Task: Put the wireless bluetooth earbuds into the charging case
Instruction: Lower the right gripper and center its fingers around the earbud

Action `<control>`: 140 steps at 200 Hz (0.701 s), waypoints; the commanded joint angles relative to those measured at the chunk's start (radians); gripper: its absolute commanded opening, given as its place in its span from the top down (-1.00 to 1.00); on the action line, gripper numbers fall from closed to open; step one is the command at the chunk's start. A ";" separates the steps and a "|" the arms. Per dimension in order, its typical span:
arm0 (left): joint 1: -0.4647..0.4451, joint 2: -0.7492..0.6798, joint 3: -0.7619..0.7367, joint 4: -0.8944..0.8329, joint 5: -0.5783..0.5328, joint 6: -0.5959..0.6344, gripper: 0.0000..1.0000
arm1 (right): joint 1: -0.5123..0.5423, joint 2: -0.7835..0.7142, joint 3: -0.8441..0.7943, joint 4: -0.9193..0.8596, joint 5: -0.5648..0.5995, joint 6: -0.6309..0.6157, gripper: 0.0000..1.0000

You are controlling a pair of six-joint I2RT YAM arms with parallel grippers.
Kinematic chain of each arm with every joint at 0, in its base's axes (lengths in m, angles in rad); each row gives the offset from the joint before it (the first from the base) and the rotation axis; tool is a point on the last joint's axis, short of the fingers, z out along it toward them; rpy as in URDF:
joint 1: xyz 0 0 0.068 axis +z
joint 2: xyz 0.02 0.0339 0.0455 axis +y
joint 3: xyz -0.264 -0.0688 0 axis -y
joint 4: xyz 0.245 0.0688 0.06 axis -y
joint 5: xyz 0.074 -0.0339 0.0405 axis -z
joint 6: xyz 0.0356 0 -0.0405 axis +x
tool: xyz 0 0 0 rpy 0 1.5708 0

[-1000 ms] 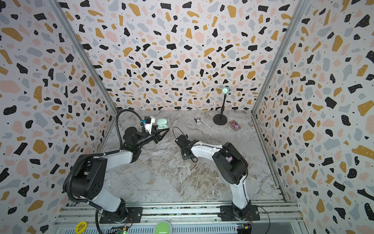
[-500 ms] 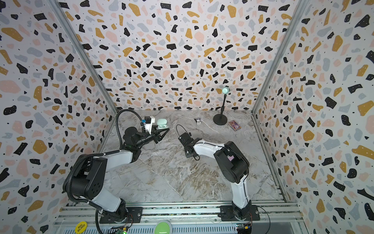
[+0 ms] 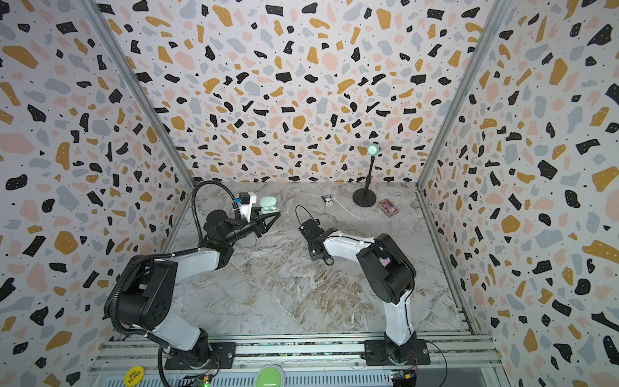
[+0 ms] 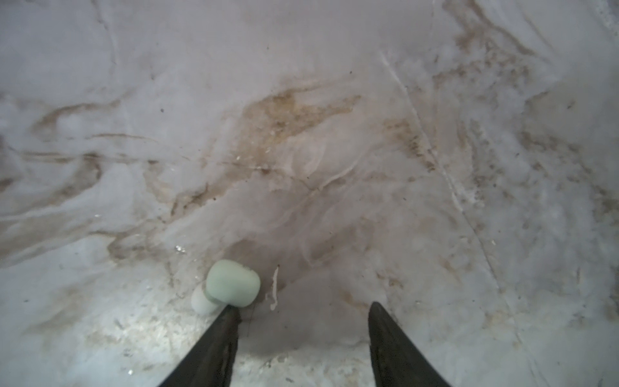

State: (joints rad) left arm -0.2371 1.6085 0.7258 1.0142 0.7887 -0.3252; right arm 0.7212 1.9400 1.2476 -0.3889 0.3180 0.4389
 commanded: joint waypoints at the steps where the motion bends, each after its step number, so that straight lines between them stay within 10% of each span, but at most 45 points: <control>1: -0.004 0.001 0.010 0.045 0.021 0.011 0.89 | -0.011 -0.016 -0.014 -0.046 -0.003 -0.013 -0.24; 140: -0.005 0.001 0.009 0.032 0.021 0.019 0.89 | -0.061 -0.010 -0.018 0.008 -0.069 -0.023 -0.25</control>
State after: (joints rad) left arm -0.2375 1.6089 0.7258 1.0096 0.7887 -0.3248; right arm 0.6655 1.9148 1.2091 -0.3538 0.2611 0.4355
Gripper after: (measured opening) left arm 0.429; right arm 0.625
